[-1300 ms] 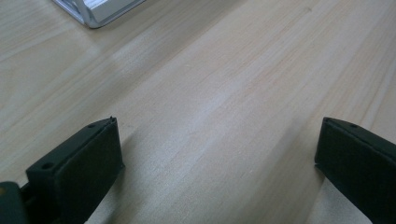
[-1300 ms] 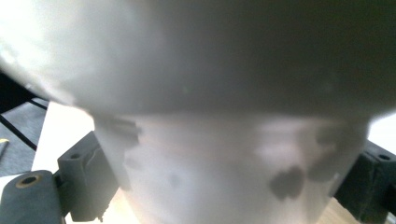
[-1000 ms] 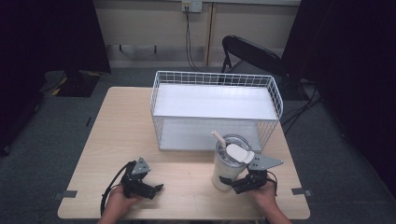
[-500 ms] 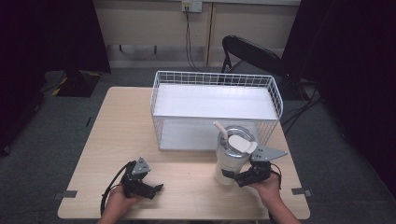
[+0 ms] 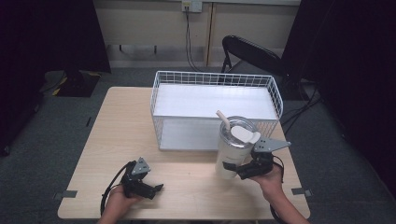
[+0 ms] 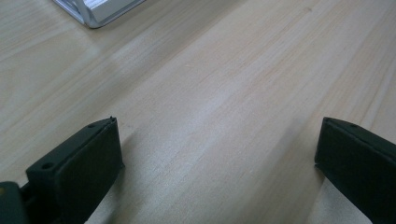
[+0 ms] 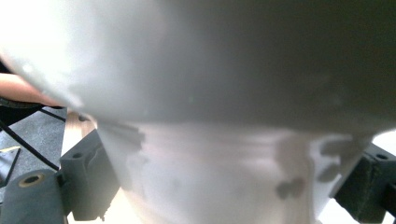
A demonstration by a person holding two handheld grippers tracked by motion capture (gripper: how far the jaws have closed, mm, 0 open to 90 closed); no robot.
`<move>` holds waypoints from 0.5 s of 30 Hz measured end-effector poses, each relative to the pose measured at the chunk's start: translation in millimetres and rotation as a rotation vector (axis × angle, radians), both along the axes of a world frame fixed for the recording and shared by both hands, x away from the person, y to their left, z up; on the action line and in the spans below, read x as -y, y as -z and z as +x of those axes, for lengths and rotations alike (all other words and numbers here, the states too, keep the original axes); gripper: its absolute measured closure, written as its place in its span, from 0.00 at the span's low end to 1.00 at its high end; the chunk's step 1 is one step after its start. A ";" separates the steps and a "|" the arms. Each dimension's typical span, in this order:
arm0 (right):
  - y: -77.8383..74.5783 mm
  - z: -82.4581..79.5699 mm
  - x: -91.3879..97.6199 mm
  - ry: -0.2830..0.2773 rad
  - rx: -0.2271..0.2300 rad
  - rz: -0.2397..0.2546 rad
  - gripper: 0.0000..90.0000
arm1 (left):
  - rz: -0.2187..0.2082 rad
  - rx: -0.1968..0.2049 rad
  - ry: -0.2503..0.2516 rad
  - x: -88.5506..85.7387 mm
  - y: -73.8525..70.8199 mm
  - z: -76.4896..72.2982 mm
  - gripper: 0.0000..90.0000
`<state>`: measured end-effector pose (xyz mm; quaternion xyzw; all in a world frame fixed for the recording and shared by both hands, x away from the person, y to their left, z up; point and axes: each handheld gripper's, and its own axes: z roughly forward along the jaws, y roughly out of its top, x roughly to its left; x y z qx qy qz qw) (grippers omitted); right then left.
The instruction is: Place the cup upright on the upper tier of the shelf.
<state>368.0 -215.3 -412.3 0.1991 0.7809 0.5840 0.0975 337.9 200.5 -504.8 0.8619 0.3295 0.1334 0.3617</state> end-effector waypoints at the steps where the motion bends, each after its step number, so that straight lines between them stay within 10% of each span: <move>1: -1.6 0.9 -0.1 -0.002 0.000 -0.002 0.11 | 0.001 0.000 0.001 -0.1 -0.1 0.0 0.00; 15: -25.0 9.4 2.5 0.004 -0.007 0.008 0.12 | 0.000 0.000 0.000 0.0 0.0 0.0 0.00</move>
